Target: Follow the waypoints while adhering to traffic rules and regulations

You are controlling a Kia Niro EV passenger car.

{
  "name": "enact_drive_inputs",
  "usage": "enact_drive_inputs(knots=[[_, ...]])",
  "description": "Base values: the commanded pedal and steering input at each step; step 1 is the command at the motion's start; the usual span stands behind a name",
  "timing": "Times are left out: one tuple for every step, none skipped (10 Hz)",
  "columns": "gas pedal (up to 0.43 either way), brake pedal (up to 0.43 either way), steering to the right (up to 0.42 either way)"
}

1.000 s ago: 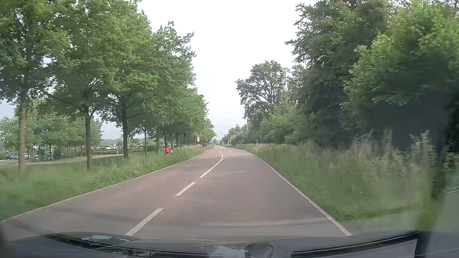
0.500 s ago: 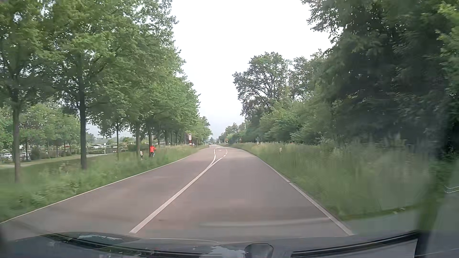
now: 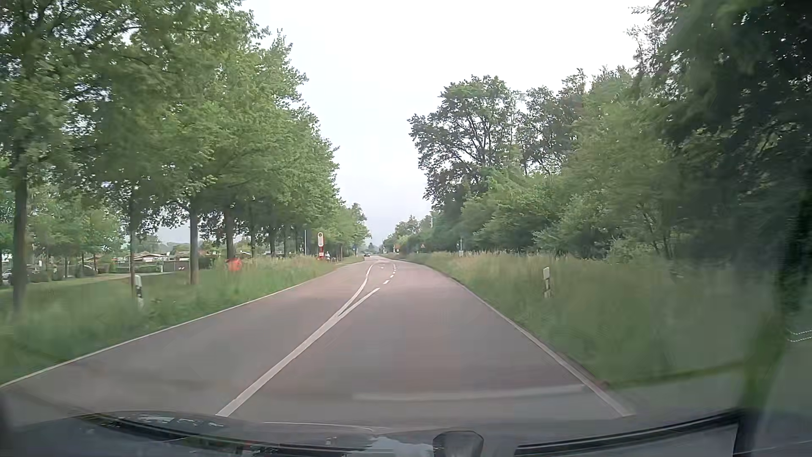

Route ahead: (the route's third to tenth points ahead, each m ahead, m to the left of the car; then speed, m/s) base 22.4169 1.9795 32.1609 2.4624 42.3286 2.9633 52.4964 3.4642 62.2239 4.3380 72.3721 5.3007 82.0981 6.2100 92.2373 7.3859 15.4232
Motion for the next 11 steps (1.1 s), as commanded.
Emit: enact_drive_inputs(knots=[[0.110, 0.000, 0.000], [0.110, 0.000, -0.001], [0.110, 0.000, -0.001], [0.110, 0.000, -0.001], [0.110, 0.000, -0.001], [0.110, 0.000, -0.002], [0.110, 0.000, -0.006], [0.110, 0.000, -0.008], [0.110, 0.000, -0.009], [0.110, 0.000, -0.009], [0.110, 0.000, -0.008]])
